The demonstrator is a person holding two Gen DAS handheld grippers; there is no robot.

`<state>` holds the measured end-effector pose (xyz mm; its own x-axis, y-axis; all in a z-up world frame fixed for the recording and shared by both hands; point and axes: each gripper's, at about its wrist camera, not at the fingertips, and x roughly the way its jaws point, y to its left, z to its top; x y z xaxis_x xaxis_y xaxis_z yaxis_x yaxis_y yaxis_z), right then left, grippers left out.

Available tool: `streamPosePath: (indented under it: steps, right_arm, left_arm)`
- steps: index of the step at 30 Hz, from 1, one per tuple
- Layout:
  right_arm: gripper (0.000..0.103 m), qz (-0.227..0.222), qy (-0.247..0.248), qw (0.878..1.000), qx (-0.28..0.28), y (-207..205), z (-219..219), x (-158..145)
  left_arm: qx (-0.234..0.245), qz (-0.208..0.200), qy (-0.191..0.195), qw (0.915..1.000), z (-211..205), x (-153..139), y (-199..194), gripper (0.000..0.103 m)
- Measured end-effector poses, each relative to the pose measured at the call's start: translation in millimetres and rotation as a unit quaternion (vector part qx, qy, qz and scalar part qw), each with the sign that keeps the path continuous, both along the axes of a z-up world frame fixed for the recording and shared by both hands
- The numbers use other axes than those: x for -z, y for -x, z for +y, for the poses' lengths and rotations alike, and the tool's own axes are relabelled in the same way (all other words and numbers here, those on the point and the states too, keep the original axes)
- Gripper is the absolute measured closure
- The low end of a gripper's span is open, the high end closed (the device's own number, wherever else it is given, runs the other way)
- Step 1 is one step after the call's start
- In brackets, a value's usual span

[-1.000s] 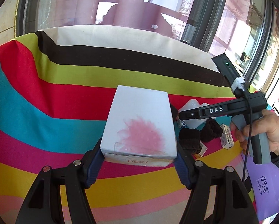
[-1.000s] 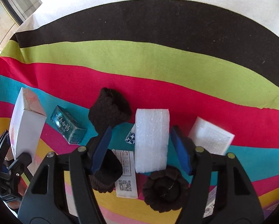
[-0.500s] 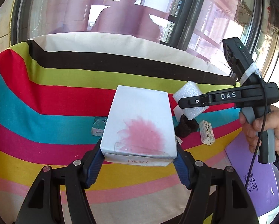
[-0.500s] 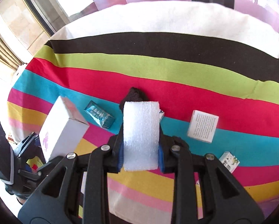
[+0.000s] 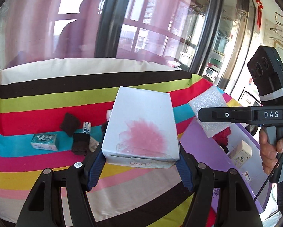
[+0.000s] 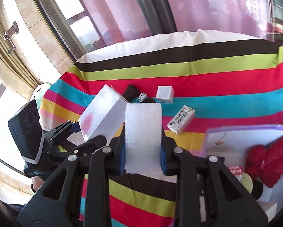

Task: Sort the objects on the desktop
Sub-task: 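Carry both items into the lavender box and open both grippers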

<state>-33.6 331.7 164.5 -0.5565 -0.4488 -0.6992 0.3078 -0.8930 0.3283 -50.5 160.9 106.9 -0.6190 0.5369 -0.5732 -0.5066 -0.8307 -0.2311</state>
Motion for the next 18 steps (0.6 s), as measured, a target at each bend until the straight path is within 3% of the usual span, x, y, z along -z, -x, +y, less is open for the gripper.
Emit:
streamPosePath:
  steps: [6,10,18]
  right_arm:
    - [0.072,0.022,0.018,0.997,0.070,-48.8,66.9,2.5]
    - [0.072,0.009,0.053,0.992,0.111,-71.9,108.3,14.4]
    - [0.072,0.012,0.086,0.983,0.161,-103.9,145.3,31.0]
  left_arm:
    - [0.068,0.015,0.006,0.9976,61.8,-13.0,-24.9,0.035]
    - [0.104,0.023,0.014,0.9942,96.8,-18.8,-40.7,0.035]
    - [0.160,0.026,0.021,0.9866,146.4,-19.7,-65.4,0.035]
